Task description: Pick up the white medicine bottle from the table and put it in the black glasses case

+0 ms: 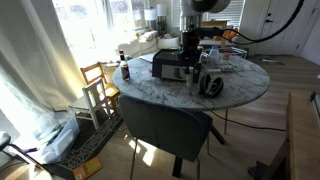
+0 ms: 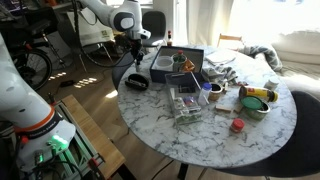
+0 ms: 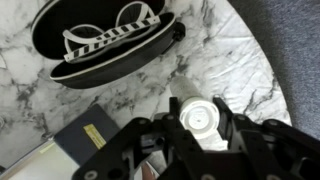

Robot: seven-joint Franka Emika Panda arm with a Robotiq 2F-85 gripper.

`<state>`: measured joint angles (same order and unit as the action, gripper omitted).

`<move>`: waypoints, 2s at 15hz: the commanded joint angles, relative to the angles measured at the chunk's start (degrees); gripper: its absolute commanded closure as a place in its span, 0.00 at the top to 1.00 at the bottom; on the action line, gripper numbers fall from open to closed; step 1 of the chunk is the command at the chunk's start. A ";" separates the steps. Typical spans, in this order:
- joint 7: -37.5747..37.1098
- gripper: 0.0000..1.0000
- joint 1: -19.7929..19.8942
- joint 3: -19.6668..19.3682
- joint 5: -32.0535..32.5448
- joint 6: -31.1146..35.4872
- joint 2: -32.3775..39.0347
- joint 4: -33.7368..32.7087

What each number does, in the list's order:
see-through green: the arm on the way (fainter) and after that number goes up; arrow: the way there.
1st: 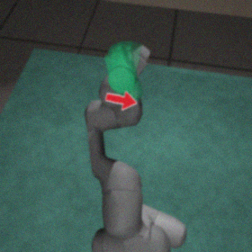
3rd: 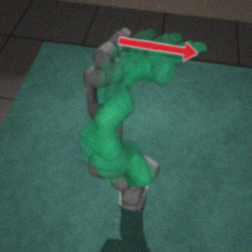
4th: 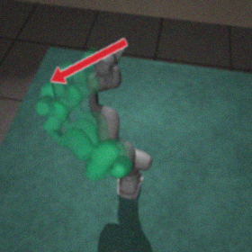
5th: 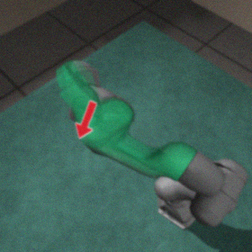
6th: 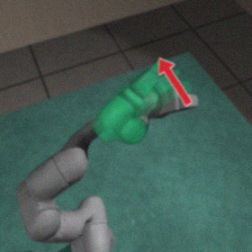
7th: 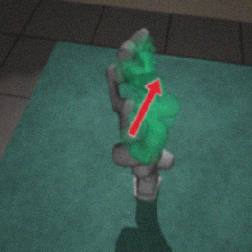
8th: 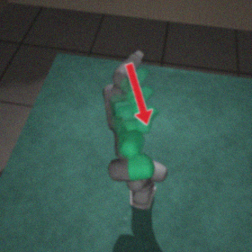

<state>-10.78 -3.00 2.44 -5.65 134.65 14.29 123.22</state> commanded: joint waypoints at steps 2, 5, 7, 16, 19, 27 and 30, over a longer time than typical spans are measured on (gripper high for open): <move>4.19 0.12 2.75 0.55 -12.04 -8.98 -7.88 3.22; 6.43 0.12 4.31 -0.74 -20.96 -13.70 -10.64 5.27; 7.96 0.12 5.36 -1.79 -25.88 -15.89 -11.99 7.37; 8.24 0.12 9.38 -7.70 -34.67 -17.01 -13.77 16.14; 7.80 0.12 10.38 -9.10 -35.62 -16.57 -13.02 16.82; 7.73 0.12 11.88 -10.85 -41.87 -14.31 -9.58 17.12; 8.10 0.12 12.25 -11.12 -44.24 -13.54 -7.68 17.10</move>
<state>-3.25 8.89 -8.34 -46.81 119.56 4.62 139.82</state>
